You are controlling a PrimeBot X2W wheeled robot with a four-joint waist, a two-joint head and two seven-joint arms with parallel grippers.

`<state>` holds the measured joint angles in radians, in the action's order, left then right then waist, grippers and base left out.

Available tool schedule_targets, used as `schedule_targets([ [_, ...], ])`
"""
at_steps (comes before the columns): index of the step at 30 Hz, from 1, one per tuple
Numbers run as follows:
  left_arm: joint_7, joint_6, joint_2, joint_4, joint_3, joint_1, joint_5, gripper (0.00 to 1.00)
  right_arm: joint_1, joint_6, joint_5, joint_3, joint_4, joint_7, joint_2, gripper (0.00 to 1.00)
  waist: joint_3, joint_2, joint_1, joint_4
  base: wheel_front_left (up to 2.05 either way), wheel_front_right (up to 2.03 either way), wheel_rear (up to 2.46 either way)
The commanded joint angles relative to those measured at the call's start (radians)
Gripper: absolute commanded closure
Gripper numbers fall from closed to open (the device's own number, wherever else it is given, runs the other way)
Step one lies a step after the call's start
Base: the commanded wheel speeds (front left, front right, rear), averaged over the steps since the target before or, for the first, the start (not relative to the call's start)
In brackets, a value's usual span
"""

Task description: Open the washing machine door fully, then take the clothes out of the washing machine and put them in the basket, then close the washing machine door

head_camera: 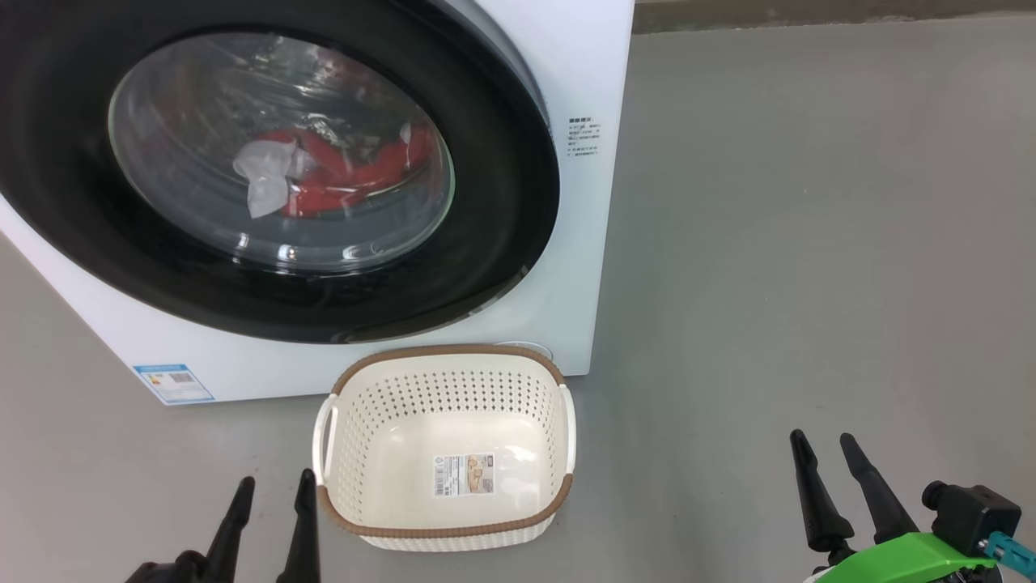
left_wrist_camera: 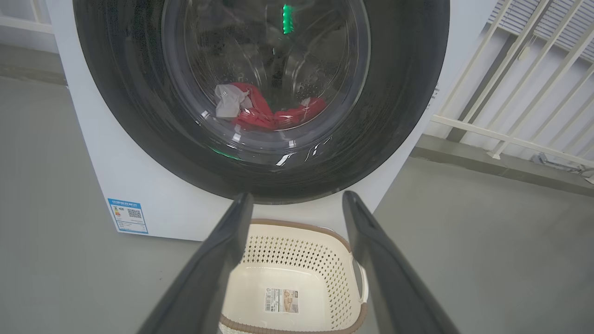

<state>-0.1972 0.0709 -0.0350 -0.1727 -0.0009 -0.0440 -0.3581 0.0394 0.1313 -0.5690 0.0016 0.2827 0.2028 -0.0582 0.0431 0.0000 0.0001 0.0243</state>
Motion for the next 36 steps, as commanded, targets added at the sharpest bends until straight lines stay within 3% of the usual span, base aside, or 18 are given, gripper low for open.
schedule_targets([
  [1, -0.021, 0.003, -0.013, 0.025, 0.024, 0.002, 0.034, 0.00, -0.003, 0.000, 0.032, 0.017, -0.031, 0.015, -0.017, 0.00, 0.001, 0.0000, -0.0001, 0.000, 0.00, 0.00, 0.00],
  [15, -0.062, 0.010, -0.015, 0.012, 0.024, -0.004, 0.154, 0.00, 0.011, -0.001, 0.152, 0.026, -0.028, 0.056, -0.020, 0.00, 0.006, 0.0000, -0.0001, 0.001, 0.00, 0.00, 0.00],
  [36, -0.065, 0.027, -0.015, -0.005, 0.049, 0.003, 0.130, 0.00, 0.036, -0.001, 0.157, -0.027, -0.001, 0.059, -0.014, 0.00, 0.012, 0.0000, -0.0001, -0.001, 0.00, 0.00, 0.00],
])
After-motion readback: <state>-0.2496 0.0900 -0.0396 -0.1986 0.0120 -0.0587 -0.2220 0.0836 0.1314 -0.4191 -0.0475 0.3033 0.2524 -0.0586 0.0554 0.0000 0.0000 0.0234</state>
